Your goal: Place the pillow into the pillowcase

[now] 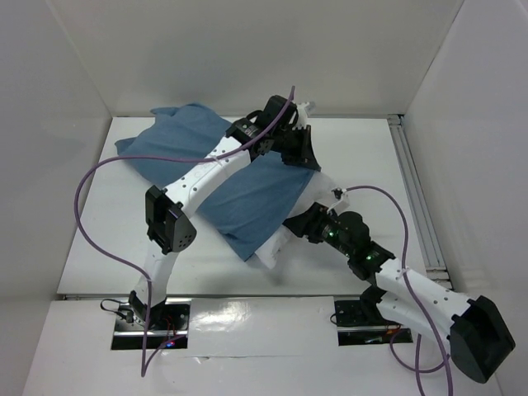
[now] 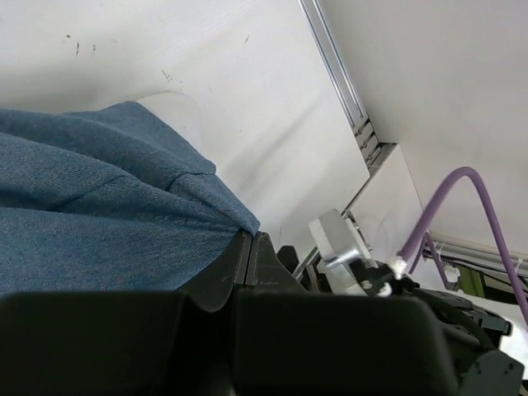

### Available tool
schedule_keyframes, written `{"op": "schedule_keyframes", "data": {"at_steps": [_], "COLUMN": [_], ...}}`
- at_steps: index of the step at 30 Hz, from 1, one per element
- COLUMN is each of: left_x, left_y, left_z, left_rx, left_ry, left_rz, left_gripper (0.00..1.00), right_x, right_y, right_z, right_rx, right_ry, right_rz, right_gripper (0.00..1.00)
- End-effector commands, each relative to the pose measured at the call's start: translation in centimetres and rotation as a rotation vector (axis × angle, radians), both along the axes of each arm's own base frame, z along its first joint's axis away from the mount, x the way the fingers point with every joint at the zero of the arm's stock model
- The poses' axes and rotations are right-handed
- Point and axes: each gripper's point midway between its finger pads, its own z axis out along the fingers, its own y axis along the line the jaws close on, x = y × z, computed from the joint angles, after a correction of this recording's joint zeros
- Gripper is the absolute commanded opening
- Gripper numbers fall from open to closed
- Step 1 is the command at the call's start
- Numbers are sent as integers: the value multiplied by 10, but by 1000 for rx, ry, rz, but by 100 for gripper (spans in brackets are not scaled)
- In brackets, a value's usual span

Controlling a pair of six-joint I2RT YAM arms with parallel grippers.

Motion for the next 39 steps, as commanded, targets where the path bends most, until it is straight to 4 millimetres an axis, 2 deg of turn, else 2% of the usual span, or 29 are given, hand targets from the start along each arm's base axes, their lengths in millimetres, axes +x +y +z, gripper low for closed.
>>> {"op": "schedule_keyframes", "data": {"at_steps": [1, 2, 3, 4, 5, 6, 8, 12, 13, 16, 18, 19, 20, 22, 24, 25, 26, 27, 29, 30, 31, 32, 33, 34, 35, 36, 37, 38, 39], "left_x": [-16, -22, -22, -30, -42, -47, -69, -111, -120, -129, -116, -117, -114, -115, -120, -110, -112, -110, -98, -109, -109, -105, -108, -114, -119, -122, -130, -127, -129], "left_y": [-9, -13, -13, -18, -23, -27, -38, -54, -54, -61, -57, -55, -48, -39, -13, 2, 27, 48, 92, 124, 141, 161, 172, 193, 195, 198, 209, 209, 215], "left_z": [50, 50, 55, 53, 63, 68, 90, 126, 138, 134, 111, 98, 90, 84, 83, 77, 94, 69, 51, 76, 27, 17, 5, -21, -33, -45, -80, -88, -111], "left_rx": [-119, -120, -128, -122, -140, -152, -194, -286, -325, -344, -299, -268, -246, -199, -101, -27, 12, 115, 250, 204, 271, 275, 247, 213, 171, 155, 178, 166, 197], "left_ry": [-66, -65, -74, -67, -77, -78, -90, -109, -89, -57, -14, 10, 20, 3, -65, -121, -213, -201, -280, -340, -311, -322, -307, -301, -265, -274, -247, -251, -230], "left_rz": [-50, -64, -64, -81, -107, -115, -156, -251, -281, -321, -291, -291, -292, -281, -269, -206, -173, -119, 56, 150, 209, 301, 358, 408, 417, 420, 435, 461, 476], "left_gripper": [0, 0, 0, 0, 0, 0, 0, 0, 0, 0, 0, 3, 36, 61, 91, 93, 94, 94, 85, 72, 57, 42, 43, 56, 79, 86, 93, 100, 100], "right_x": [11, 14, 19, 24, 31, 42, 56, 59, 63, 71, 70, 70, 68, 68, 68, 69, 67, 69, 70, 69, 70, 73, 76, 75, 78, 80, 81, 85, 85], "right_y": [4, 9, 24, 31, 41, 58, 77, 68, 66, 67, 72, 71, 70, 65, 60, 55, 54, 49, 39, 39, 35, 30, 27, 29, 25, 24, 24, 24, 22], "right_z": [1, -20, 0, 4, -9, 24, 59, 112, 115, 95, 80, 74, 68, 60, 57, 59, 60, 61, 62, 62, 63, 70, 72, 79, 76, 80, 84, 86, 83], "right_rx": [40, 7, 60, 70, 49, 105, 157, 237, 221, 178, 184, 186, 185, 182, 173, 166, 164, 161, 139, 137, 137, 140, 132, 140, 126, 129, 133, 133, 123], "right_ry": [-22, 9, -70, -95, -75, -160, -250, -385, -399, -361, -326, -312, -294, -269, -257, -250, -248, -246, -237, -233, -233, -241, -248, -257, -255, -259, -267, -267, -265], "right_rz": [-36, -15, 32, 53, 76, 124, 168, 115, 93, 70, 92, 91, 90, 77, 68, 56, 56, 44, 24, 24, 21, 10, 2, 17, 6, 8, 8, 11, 17], "right_gripper": [67, 66, 55, 48, 39, 17, 0, 0, 0, 0, 0, 0, 0, 0, 0, 0, 0, 0, 0, 0, 0, 0, 0, 0, 0, 0, 0, 0, 0]}}
